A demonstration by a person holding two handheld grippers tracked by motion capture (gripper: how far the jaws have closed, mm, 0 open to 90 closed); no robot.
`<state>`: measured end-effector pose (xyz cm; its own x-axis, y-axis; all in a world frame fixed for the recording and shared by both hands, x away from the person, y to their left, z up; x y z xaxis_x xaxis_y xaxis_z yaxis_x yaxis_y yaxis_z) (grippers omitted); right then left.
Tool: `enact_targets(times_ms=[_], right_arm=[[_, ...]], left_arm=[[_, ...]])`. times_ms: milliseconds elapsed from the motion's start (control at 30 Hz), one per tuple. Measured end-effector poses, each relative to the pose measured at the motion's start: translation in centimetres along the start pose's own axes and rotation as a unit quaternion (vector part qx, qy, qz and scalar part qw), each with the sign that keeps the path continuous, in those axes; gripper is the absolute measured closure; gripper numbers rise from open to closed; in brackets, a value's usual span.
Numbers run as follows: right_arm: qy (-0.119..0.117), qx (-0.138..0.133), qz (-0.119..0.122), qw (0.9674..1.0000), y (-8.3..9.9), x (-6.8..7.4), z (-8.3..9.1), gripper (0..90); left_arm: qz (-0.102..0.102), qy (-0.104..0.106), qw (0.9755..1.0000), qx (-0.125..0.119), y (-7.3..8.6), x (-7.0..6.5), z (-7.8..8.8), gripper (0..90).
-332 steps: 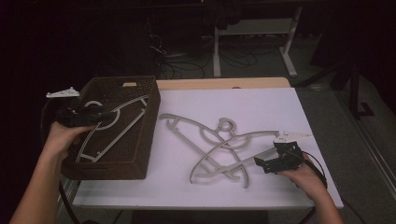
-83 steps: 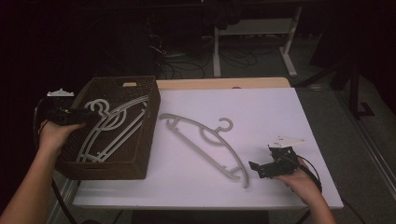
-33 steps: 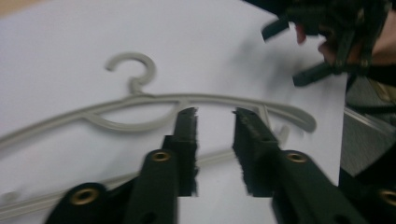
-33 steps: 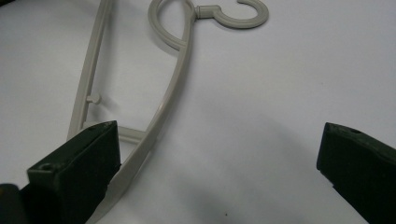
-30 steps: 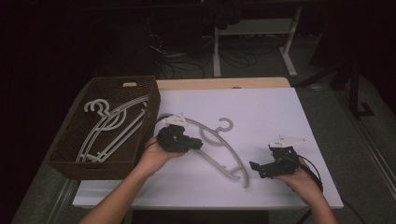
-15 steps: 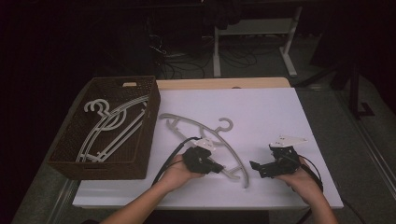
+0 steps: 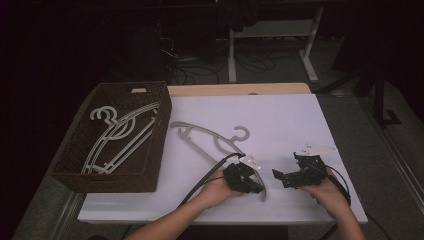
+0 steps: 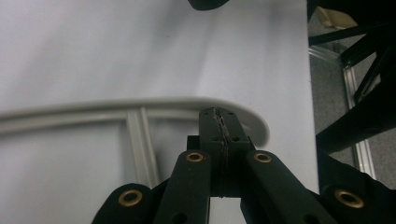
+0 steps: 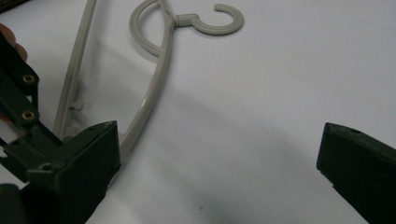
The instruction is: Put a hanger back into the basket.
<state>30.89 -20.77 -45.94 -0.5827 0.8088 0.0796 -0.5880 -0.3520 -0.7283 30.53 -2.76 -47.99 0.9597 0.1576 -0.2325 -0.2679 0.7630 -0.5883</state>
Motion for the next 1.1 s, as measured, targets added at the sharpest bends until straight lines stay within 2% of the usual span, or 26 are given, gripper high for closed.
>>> enact_targets(times_ms=[233,367,467,700,800,833,900,933,967,1000,1033,1067,1100], right_arm=[[0.010,-0.011,-0.011,0.9998,0.0,-0.8,0.7,0.0],[0.018,-0.020,-0.021,0.9994,0.1,-1.3,1.3,0.0],[0.023,-0.026,-0.026,0.9991,0.2,-1.7,1.8,0.0],[0.025,-0.031,-0.029,0.9988,0.2,-2.0,2.2,0.0],[0.024,-0.031,-0.029,0.9988,0.1,-1.9,2.2,0.0],[0.023,-0.032,-0.029,0.9988,0.1,-1.9,2.2,0.0],[0.020,-0.031,-0.028,0.9989,0.0,-1.7,2.1,0.0],[0.016,-0.022,-0.024,0.9993,-0.2,-1.4,1.8,0.0],[0.014,-0.016,-0.021,0.9996,-0.3,-1.3,1.6,0.0],[0.014,-0.016,-0.021,0.9996,-0.3,-1.3,1.6,0.0],[0.009,-0.003,-0.015,0.9998,-0.6,-0.8,1.1,0.4],[0.006,0.002,-0.013,0.9999,-0.8,-0.6,0.8,2.3],[0.005,0.007,-0.011,0.9999,-1.0,-0.4,0.6,2.5]], left_arm=[[0.002,-0.011,0.9999,-0.002,-1.2,0.7,-0.8,90.0],[0.004,-0.016,0.9999,-0.004,-2.4,1.7,-1.4,90.0],[0.013,-0.021,0.9997,-0.008,-3.8,2.8,-2.2,90.0],[0.030,-0.027,0.9990,-0.020,-5.0,3.9,-2.8,90.0],[0.038,-0.029,0.9985,-0.028,-4.7,4.2,-1.9,83.1],[0.041,-0.031,0.9981,-0.032,-4.5,4.3,-1.3,83.1],[0.048,-0.036,0.9975,-0.038,-3.9,4.6,0.0,76.2],[0.054,-0.043,0.9967,-0.044,-2.9,4.9,1.6,70.0],[0.054,-0.043,0.9967,-0.044,-2.9,4.9,1.6,66.5],[0.059,-0.046,0.9960,-0.050,-2.3,5.1,2.4,66.5],[0.061,-0.049,0.9955,-0.053,-1.7,5.4,3.3,60.6],[0.071,-0.057,0.9940,-0.061,-0.5,5.8,5.0,58.5],[0.076,-0.060,0.9933,-0.062,0.1,6.0,5.8,55.7]])
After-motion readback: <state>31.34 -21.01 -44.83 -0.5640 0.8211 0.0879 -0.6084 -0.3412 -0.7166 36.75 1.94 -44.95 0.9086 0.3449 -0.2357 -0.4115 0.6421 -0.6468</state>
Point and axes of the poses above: each handheld gripper's, and its own axes: z roughly backward along the jaws, y roughly out of its underside, x roughly to its left, the point moved 4 cm from there along -z, roughly forward along the jaws, and after that the axes turned 5 degrees about x, right-handed, at the moved point
